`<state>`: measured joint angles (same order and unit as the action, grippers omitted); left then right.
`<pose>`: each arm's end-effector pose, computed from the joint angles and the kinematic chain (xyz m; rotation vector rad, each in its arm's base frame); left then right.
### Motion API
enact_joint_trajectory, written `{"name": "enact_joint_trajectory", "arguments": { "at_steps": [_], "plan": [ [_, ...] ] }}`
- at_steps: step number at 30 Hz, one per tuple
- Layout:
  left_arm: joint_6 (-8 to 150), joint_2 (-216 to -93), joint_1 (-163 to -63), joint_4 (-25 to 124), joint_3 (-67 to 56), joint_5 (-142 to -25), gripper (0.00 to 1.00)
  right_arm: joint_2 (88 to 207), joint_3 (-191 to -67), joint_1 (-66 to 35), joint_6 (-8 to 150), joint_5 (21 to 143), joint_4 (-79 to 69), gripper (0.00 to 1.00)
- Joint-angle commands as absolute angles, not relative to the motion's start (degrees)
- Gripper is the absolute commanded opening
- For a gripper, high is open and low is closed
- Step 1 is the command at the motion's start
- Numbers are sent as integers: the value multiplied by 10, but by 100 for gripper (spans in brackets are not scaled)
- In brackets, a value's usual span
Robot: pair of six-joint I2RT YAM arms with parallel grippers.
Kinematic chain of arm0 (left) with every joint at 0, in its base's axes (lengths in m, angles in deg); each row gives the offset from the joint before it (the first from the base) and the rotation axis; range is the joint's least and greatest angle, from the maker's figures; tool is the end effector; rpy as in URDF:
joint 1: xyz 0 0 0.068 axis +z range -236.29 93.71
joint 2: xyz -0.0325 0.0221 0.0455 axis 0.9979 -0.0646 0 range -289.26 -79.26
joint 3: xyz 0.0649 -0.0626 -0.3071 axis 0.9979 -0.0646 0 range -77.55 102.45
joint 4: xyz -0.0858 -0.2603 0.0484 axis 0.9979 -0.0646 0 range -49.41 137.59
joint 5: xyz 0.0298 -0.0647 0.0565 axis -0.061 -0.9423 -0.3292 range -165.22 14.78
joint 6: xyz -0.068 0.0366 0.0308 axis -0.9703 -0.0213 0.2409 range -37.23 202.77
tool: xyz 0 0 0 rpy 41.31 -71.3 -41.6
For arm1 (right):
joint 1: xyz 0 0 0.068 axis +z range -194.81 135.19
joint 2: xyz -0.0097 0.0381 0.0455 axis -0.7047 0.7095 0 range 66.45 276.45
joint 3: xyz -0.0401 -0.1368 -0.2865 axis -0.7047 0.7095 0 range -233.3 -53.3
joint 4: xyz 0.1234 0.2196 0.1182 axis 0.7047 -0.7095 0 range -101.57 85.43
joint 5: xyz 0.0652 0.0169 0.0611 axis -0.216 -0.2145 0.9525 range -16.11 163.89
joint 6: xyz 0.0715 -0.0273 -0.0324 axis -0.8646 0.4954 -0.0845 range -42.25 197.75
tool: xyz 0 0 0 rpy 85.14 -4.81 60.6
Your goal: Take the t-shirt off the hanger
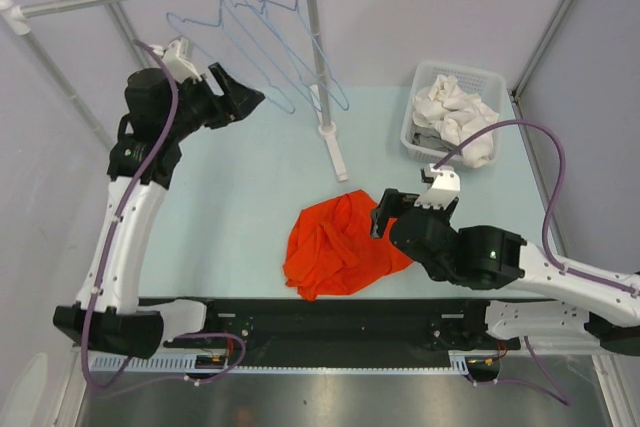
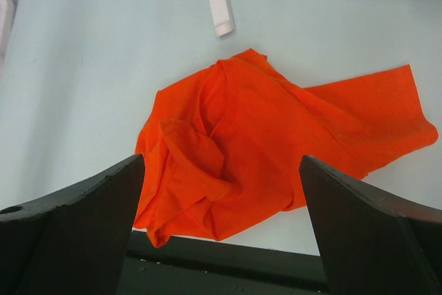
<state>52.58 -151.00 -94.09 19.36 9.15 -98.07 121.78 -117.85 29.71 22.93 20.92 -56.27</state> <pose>0.2911 -0.0684 0.5039 -0.0686 1.8610 -0.8250 0.1037 0.1569 0.3924 0.0886 2.0060 0.3624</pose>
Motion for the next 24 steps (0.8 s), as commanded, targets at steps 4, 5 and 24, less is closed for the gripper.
{"name": "enact_joint_trajectory", "arguments": {
  "at_steps": [4, 5, 24],
  "plan": [
    [542, -1305, -939, 219, -52, -953, 83, 1215, -1122, 195, 284, 330, -464, 100],
    [541, -1280, -939, 222, -83, -957, 83, 1215, -1116, 179, 294, 349, -453, 100],
    [283, -1112, -1353, 246, -585, -707, 63, 1250, -909, -141, 264, 679, -281, 100]
  ]
}}
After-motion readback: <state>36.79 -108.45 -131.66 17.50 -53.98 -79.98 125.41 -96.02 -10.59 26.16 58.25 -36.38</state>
